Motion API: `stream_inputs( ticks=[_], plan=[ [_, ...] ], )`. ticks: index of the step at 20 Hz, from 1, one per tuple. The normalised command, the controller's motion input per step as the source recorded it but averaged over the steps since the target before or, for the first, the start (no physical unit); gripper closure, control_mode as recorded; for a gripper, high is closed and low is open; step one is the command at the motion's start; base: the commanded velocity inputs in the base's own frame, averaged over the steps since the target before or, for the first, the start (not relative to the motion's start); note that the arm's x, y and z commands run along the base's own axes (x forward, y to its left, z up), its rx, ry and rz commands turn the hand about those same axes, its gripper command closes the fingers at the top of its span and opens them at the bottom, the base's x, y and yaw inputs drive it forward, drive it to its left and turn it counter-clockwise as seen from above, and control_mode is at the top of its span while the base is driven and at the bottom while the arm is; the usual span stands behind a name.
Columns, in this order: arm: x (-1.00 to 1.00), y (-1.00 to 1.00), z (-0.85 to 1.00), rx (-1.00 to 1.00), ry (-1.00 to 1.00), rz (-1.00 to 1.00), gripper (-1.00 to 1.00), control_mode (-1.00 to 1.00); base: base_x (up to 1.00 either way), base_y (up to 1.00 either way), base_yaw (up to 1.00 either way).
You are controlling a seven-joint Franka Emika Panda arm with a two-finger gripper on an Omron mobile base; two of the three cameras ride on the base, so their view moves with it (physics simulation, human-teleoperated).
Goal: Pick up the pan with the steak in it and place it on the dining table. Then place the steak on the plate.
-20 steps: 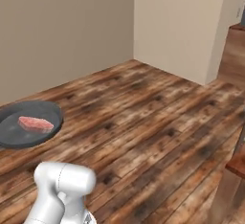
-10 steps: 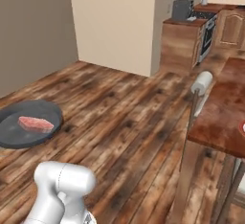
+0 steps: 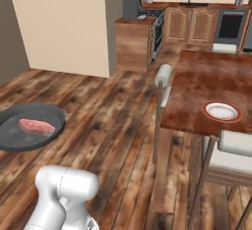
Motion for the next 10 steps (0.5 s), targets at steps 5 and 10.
stream_inputs(
  ticks=[5, 10],
  plan=[
    [0.00, 0.00, 0.00, 0.00, 0.00, 0.00, 1.00, 1.00, 0.00, -0.02, -0.04],
    [0.00, 0.00, 0.00, 0.00, 0.00, 0.00, 1.00, 1.00, 0.01, 0.09, 0.00]
  ],
)
